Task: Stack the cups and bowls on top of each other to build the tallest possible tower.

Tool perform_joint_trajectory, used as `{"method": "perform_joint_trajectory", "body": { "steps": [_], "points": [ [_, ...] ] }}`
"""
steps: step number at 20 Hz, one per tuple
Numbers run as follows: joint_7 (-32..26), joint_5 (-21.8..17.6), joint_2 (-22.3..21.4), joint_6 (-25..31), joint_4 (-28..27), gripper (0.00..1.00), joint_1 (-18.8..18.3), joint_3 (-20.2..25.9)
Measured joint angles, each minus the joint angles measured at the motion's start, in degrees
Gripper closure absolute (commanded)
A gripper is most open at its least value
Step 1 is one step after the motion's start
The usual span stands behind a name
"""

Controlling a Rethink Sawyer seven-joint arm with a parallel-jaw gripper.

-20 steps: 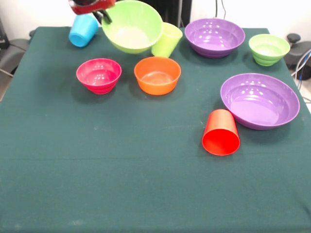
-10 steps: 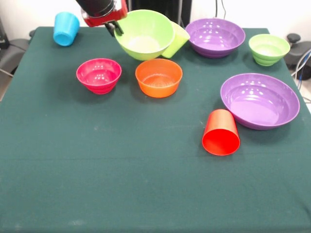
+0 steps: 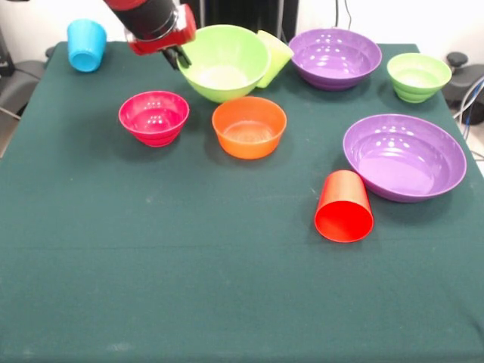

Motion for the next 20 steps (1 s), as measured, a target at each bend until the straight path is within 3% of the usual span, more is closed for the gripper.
{"method": "perform_joint_trajectory", "body": {
  "steps": [10,20],
  "points": [
    [0.0,-2.52,3.12,-5.79,-2.84,1.0,0.06,-0.07],
    [-0.01,-2.49,3.41,-5.82,-4.46,1.0,1.12,-0.07]
  ]
}}
